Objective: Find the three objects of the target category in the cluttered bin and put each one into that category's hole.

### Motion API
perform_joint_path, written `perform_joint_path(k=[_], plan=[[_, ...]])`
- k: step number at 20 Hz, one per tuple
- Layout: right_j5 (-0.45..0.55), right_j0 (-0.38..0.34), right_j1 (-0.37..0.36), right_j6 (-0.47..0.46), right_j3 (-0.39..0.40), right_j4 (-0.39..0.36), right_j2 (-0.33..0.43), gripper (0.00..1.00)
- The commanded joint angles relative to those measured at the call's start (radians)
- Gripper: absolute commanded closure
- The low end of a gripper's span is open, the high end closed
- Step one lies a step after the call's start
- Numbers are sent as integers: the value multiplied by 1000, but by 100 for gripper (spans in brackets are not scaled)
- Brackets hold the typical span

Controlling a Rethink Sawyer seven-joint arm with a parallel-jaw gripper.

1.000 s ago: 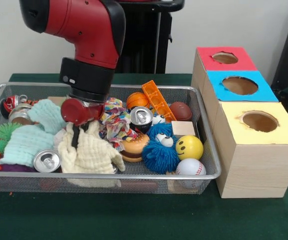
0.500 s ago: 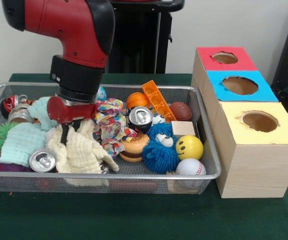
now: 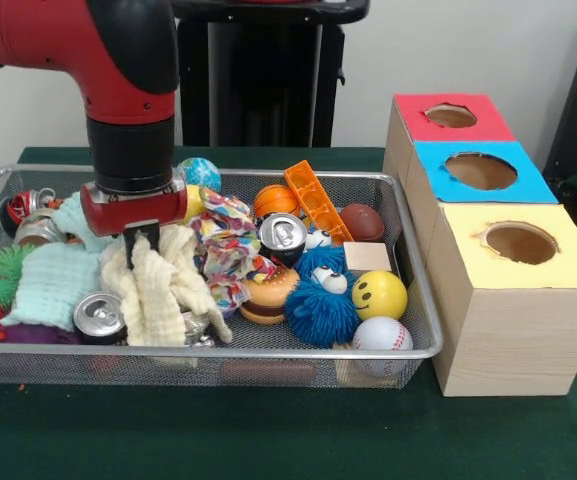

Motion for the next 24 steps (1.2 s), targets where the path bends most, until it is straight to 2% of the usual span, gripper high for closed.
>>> perform_joint_path(k=[1,8,17,24], plan=[[216,5,34,61,192,60,110,100],[244,-5,31,62,214,115,130,100],[237,5,36,62,213,124,112,100],[269,-13,55,65,238,163,129,100]])
